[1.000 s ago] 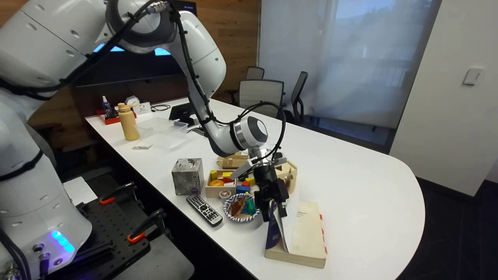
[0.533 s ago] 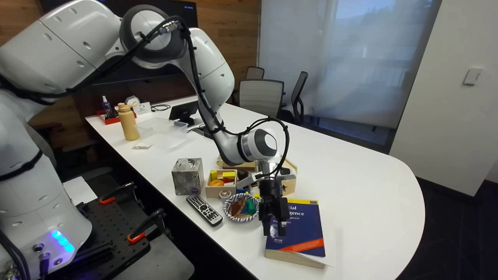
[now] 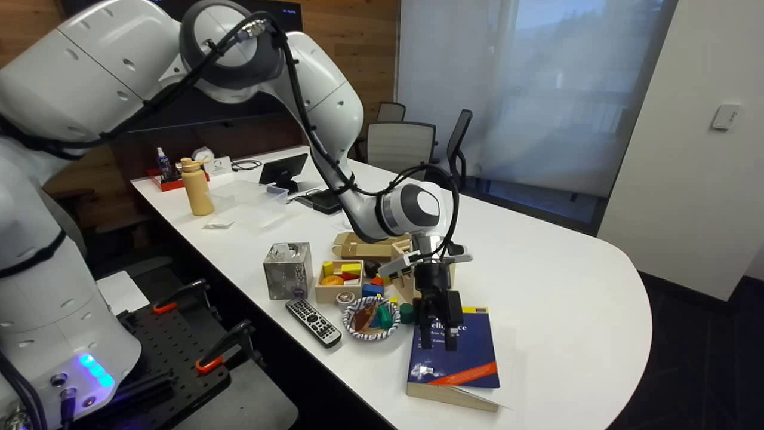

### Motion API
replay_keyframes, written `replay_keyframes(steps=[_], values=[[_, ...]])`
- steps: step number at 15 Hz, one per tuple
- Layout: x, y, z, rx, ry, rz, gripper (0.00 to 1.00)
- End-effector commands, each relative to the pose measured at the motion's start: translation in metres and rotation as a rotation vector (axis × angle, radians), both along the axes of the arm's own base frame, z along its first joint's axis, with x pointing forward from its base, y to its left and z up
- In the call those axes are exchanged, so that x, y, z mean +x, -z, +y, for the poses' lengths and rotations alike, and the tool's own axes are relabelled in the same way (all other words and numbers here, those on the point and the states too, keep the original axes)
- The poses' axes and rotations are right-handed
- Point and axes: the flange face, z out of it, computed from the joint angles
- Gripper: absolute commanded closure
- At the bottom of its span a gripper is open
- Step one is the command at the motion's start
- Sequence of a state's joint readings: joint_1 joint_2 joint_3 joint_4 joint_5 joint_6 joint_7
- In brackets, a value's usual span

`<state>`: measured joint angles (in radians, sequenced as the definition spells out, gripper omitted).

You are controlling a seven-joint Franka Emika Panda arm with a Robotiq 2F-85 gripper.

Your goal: Close the book and slightly open the box

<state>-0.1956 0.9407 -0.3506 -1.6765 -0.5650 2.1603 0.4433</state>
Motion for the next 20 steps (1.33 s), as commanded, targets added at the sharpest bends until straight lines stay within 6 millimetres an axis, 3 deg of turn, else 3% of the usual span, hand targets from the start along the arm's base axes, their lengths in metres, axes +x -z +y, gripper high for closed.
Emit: replay_keyframes(steps=[1, 6, 10, 13, 15, 20], values=[[0.000, -0.061, 0.032, 0.085, -0.039, -0.051, 0.00], [0.004, -0.149, 0.085, 0.165, -0.092, -0.089, 0.00], [0.036, -0.182, 0.132, 0.173, -0.125, -0.136, 0.00], [0.056, -0.179, 0.159, 0.218, -0.152, -0.157, 0.00], [0.061, -0.161, 0.168, 0.244, -0.149, -0.143, 0.00], [0.056, -0.106, 0.163, 0.332, -0.099, -0.117, 0.00]])
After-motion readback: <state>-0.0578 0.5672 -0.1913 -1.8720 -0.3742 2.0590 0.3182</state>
